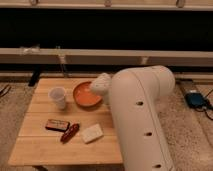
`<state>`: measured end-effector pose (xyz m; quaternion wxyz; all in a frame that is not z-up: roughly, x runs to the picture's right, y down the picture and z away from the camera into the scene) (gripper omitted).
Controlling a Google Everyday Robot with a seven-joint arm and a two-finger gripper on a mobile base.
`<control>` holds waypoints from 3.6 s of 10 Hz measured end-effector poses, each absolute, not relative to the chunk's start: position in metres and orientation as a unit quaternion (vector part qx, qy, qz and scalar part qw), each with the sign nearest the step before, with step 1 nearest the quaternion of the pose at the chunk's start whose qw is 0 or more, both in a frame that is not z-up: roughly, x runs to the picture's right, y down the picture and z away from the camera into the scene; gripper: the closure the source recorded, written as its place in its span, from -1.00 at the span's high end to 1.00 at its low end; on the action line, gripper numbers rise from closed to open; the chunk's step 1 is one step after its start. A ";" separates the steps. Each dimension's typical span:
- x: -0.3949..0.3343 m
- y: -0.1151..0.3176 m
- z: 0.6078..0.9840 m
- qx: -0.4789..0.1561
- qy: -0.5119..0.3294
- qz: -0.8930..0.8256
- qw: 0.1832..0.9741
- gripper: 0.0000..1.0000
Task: Stand the bottle upright
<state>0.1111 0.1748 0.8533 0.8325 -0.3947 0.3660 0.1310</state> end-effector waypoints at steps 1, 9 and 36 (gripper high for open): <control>0.112 0.170 0.850 -0.389 0.365 0.134 0.835 -0.93; 0.100 0.096 0.819 -0.340 0.276 0.214 0.873 -1.00; 0.036 -0.008 0.803 -0.269 -0.226 0.248 0.903 -1.00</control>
